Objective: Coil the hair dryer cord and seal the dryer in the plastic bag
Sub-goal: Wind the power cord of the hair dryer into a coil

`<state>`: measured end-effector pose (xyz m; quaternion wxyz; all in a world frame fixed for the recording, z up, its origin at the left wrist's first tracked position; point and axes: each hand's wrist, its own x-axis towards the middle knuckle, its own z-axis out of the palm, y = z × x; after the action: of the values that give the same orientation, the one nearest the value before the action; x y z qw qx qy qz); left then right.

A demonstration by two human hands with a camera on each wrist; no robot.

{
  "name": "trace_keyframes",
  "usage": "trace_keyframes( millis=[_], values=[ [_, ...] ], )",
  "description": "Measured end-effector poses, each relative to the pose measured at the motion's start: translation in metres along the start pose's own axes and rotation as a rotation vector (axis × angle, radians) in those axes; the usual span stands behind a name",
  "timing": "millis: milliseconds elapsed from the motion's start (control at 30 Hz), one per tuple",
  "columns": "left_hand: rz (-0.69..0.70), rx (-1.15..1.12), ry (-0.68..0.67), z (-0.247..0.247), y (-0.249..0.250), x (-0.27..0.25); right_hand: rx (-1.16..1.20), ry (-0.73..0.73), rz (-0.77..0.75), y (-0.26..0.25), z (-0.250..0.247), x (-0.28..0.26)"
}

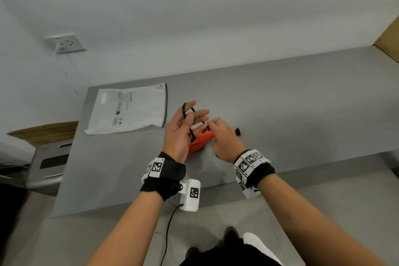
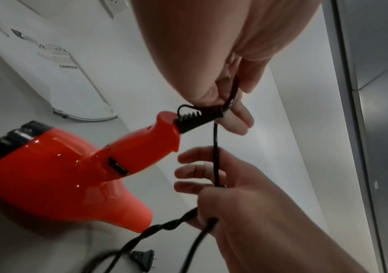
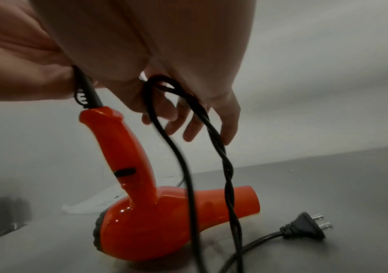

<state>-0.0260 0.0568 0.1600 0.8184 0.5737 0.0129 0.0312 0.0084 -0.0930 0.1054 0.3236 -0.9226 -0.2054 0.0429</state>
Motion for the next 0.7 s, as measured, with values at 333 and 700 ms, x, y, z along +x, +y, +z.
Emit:
trace_keyframes(
  millis=[333,700],
  values=[
    [-0.166,-0.053,-0.063,0.001,0.009,0.007,0.395,0.105,-0.011,-0.013,-0.005,-0.014],
    [0.058,0.24,0.003,-0.006,0.023,0.027,0.212,0.053,0.119,-0.01,-0.041,0.002]
  ],
)
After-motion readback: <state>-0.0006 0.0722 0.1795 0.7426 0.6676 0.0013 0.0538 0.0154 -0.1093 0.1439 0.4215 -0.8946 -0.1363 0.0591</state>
